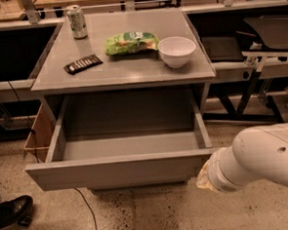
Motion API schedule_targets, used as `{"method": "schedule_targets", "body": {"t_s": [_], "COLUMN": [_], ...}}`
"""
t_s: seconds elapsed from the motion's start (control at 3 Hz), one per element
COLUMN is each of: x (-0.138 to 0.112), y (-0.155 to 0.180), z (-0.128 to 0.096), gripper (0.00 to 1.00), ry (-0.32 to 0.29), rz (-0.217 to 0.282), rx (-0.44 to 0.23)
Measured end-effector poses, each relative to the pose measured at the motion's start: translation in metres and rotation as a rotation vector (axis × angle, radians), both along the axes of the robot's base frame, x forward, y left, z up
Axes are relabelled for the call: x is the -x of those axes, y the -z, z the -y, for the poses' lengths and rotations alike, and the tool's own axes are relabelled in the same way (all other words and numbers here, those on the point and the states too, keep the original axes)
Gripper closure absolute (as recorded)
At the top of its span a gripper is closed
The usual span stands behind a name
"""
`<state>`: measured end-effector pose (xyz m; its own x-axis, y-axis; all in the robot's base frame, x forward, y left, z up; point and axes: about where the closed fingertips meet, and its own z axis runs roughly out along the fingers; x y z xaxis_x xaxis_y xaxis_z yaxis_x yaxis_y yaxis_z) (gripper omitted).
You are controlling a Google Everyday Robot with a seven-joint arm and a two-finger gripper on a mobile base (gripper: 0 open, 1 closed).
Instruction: Close top drawer
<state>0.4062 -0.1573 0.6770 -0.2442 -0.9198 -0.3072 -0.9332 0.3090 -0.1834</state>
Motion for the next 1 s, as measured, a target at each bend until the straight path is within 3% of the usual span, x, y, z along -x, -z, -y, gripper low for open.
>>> {"method": "schedule_targets", "body": {"t_s": [1.0], "x": [-0.059], "y": [0.032], "z": [-0.025], "gripper": [1.00], "ry": [0.037], "rz": [0.157], "rx": [-0.039]}}
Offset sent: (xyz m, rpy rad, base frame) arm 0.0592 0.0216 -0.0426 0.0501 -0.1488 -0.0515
